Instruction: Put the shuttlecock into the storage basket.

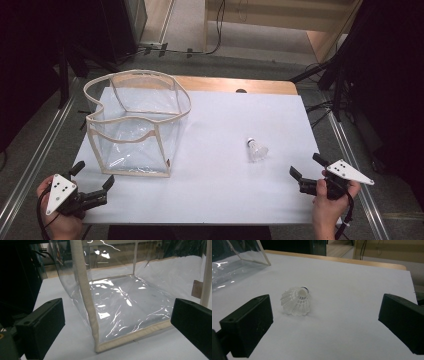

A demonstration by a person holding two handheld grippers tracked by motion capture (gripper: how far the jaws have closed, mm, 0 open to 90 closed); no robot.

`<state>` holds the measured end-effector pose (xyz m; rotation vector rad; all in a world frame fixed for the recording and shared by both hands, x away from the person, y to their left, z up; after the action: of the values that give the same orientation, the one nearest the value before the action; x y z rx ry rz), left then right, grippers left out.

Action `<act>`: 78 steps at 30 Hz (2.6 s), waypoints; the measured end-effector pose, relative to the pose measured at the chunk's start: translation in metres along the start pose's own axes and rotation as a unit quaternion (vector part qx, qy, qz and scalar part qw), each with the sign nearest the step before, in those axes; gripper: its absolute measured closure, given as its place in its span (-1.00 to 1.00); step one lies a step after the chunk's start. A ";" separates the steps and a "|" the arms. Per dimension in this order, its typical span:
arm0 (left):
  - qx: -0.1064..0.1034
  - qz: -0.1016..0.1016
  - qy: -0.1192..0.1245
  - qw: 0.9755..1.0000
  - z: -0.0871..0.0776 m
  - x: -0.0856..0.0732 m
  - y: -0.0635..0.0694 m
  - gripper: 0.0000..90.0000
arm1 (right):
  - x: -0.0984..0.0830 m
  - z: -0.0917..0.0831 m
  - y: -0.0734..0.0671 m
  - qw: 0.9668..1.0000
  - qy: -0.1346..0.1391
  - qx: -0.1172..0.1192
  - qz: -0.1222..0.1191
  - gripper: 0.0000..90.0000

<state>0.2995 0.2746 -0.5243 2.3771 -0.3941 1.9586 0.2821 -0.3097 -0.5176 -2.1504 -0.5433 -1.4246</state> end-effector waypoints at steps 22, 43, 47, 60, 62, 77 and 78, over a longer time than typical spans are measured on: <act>0.000 0.000 -0.002 1.000 0.000 0.000 0.000 -1.00 | 0.010 0.038 -0.006 0.997 -0.073 0.025 -0.014 -1.00; -0.001 0.002 -0.003 1.000 0.000 0.000 0.000 -1.00 | -0.003 0.079 -0.002 0.989 -0.144 0.029 -0.013 -0.85; -0.001 0.002 -0.002 1.000 0.000 0.000 0.000 -1.00 | -0.006 0.088 -0.001 0.987 -0.155 0.038 -0.011 -0.84; -0.002 0.003 -0.002 1.000 0.000 0.000 0.001 -1.00 | -0.011 0.109 -0.002 0.982 -0.181 0.053 -0.010 -0.61; -0.002 0.003 -0.002 1.000 0.000 0.000 0.000 -1.00 | -0.012 0.111 -0.001 0.981 -0.187 0.049 -0.012 -0.57; -0.002 0.004 -0.002 1.000 0.000 0.000 0.001 -1.00 | -0.021 0.125 0.007 0.980 -0.196 0.021 0.001 0.06; -0.002 0.004 -0.002 1.000 0.000 0.000 0.001 -1.00 | -0.022 0.126 0.007 0.980 -0.199 0.018 0.001 0.08</act>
<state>0.2996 0.2739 -0.5248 2.3807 -0.4068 1.9546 0.3692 -0.2407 -0.5803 -2.4158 -0.7014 -0.9726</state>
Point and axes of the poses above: each handheld gripper's, and its own axes: z roughly forward along the jaws, x roughly out of its top, y roughly to its right, the point moved 10 cm from there along z, roughly forward along the jaws, and after that the axes turned 14 degrees about x, right-handed, at the moved point
